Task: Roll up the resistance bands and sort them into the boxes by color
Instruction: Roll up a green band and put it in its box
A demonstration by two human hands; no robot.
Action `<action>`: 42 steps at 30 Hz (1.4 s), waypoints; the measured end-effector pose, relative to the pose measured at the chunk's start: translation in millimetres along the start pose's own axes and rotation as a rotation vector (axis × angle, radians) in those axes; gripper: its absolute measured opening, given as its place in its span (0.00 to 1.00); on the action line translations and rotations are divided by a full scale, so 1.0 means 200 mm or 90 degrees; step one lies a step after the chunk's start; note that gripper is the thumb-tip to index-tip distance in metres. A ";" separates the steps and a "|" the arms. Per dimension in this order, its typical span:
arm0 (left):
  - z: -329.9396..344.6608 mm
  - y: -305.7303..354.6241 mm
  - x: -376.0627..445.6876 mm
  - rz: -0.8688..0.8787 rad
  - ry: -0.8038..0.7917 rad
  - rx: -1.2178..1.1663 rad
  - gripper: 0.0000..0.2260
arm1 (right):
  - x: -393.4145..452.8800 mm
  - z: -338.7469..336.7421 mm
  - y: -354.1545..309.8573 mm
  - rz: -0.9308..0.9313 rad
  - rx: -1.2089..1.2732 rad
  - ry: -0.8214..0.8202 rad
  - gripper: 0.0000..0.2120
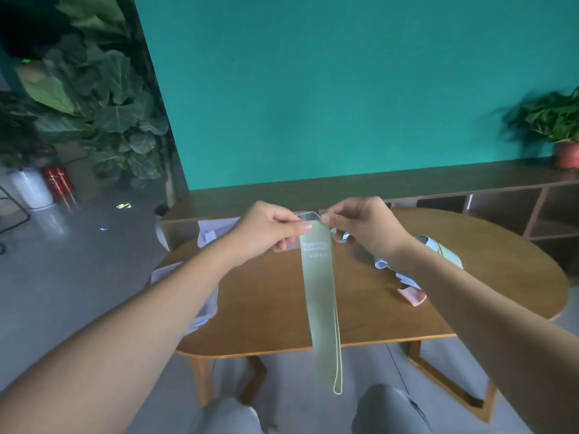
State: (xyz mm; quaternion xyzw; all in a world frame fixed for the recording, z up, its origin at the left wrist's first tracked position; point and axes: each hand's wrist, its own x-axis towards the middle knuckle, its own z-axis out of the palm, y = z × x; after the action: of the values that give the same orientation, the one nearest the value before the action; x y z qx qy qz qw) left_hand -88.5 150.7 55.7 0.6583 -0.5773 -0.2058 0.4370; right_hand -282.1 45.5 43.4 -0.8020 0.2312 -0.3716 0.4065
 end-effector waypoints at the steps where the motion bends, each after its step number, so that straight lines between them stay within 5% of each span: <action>1: 0.03 -0.08 0.02 -0.006 0.003 0.023 0.08 | 0.02 0.03 0.06 0.013 -0.015 -0.006 0.05; 6: 0.22 -0.44 0.17 -0.046 0.034 0.113 0.07 | 0.14 0.16 0.40 0.096 -0.105 -0.044 0.05; 21: 0.42 -0.91 0.56 -0.135 0.102 -0.063 0.07 | 0.52 0.31 0.97 0.161 0.002 -0.082 0.05; 25: 0.44 -0.99 0.65 -0.179 0.134 -0.098 0.06 | 0.59 0.35 1.11 0.212 0.048 -0.150 0.16; 27: 0.45 -1.04 0.69 -0.190 0.148 -0.112 0.05 | 0.61 0.38 1.18 0.243 0.038 -0.162 0.13; 31: 0.47 -1.14 0.77 -0.198 0.159 -0.141 0.04 | 0.64 0.44 1.30 0.265 0.026 -0.102 0.04; 42: 0.54 -1.32 0.93 -0.178 0.183 -0.136 0.12 | 0.70 0.51 1.50 0.257 0.004 0.023 0.11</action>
State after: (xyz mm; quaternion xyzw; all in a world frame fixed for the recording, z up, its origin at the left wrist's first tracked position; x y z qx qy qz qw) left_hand 26.7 -73.3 -173.9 0.7047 -0.3869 -0.2283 0.5491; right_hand -136.3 -169.4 -186.4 -0.7311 0.3936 -0.2978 0.4710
